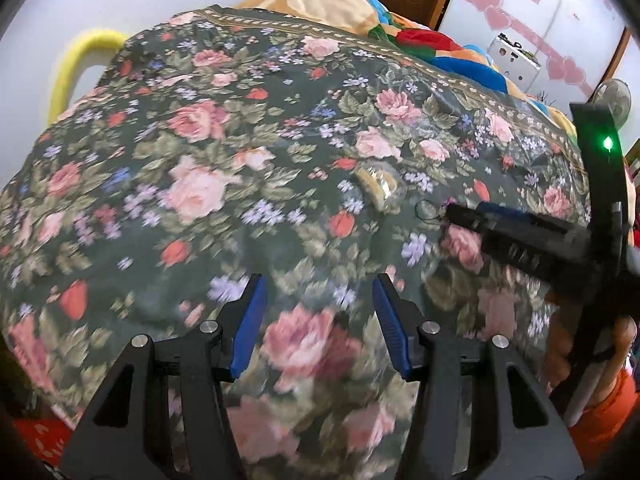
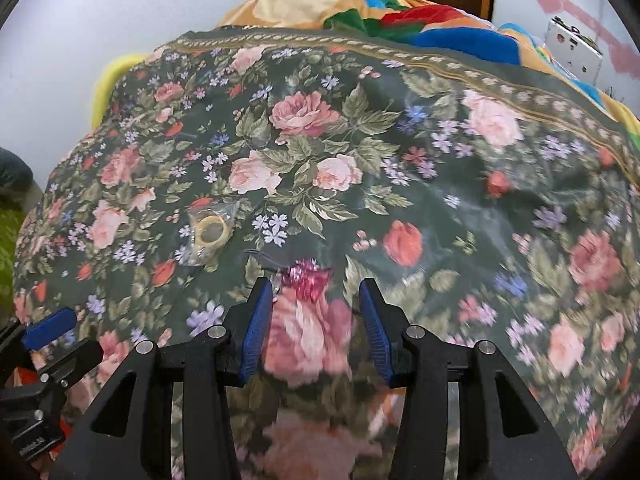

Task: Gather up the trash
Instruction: 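Grasp the clear plastic bag with the left gripper while the right gripper grasps the pink clip, then carry bag and pink clip into the white bin and open both grippers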

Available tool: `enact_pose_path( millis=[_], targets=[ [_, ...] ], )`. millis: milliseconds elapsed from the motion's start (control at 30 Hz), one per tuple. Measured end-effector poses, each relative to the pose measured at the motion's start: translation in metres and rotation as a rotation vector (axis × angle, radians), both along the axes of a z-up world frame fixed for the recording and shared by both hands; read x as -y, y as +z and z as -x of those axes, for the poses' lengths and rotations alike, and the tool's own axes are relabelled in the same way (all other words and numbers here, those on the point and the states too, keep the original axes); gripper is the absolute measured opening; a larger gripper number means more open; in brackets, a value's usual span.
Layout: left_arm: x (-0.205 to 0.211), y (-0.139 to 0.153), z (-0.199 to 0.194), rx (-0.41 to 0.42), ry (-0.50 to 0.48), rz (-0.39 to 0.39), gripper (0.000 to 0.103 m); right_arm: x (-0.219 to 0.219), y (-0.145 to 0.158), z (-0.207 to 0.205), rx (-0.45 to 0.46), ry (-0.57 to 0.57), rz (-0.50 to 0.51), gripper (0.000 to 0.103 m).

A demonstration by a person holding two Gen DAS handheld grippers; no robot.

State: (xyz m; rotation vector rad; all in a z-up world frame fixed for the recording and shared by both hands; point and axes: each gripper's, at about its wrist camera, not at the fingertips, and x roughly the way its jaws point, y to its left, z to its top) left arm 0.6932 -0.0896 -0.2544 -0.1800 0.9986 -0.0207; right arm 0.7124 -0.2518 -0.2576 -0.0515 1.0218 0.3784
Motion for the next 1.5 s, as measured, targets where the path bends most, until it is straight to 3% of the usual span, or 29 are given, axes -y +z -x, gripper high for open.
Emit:
enact_pose_path(
  millis=[167,200,233,267,500,633,700,800,1067,1200,1500],
  targets=[
    [0.008,-0.007,-0.023,0.001,-0.025,0.023,0.054,-0.007,-0.005,0.001,0.052,0.031,0.036,0.041],
    [0.010,-0.008,-0.028,0.005,-0.031,0.027,0.054,-0.006,-0.004,0.002,0.058,0.021,0.029,0.037],
    [0.012,-0.010,-0.031,0.006,-0.035,0.029,0.054,-0.004,-0.004,0.002,0.061,0.020,0.018,0.022],
    [0.015,-0.011,-0.037,0.005,-0.035,0.030,0.054,-0.003,-0.004,0.002,0.062,0.029,0.002,0.020],
    [0.035,-0.021,-0.074,0.000,-0.040,0.060,0.054,0.016,0.000,0.002,0.054,-0.008,-0.038,0.020],
    [0.047,-0.028,-0.088,0.020,-0.013,-0.026,0.053,0.032,0.007,0.004,0.076,-0.034,-0.033,0.020],
    [0.052,-0.029,-0.090,0.021,-0.015,-0.090,0.031,0.039,0.010,0.005,0.082,-0.044,-0.031,0.020],
    [0.052,-0.026,-0.086,0.006,-0.035,-0.074,0.024,0.047,0.017,0.008,0.093,-0.061,-0.015,0.020],
    [0.039,0.031,-0.030,0.041,-0.050,-0.040,0.024,0.049,0.053,0.031,0.118,-0.074,-0.014,0.020],
    [0.033,0.077,0.009,0.094,-0.061,-0.084,0.024,0.042,0.088,0.056,0.151,-0.055,-0.029,0.020],
    [-0.008,0.172,0.113,0.207,0.006,-0.068,0.024,0.002,0.175,0.132,0.251,0.033,-0.066,0.020]
  ],
)
